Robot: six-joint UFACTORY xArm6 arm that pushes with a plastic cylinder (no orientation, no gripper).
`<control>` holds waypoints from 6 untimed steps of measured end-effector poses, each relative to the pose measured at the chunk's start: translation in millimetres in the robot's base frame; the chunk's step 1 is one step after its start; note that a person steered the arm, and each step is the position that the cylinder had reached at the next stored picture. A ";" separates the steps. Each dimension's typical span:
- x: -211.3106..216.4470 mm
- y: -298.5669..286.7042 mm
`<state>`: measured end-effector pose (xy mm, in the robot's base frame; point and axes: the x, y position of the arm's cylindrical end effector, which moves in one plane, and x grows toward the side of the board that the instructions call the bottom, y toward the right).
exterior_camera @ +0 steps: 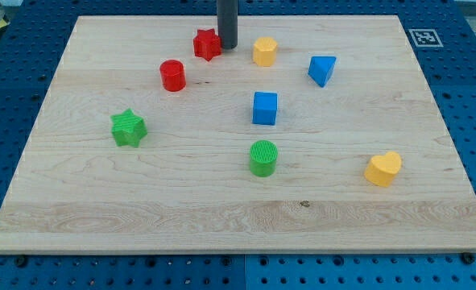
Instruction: Place the blue cube at the top right side of green circle
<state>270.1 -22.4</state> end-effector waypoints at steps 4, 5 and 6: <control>-14.9 -18.7; -6.9 -31.7; 6.9 -37.5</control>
<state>277.0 -59.9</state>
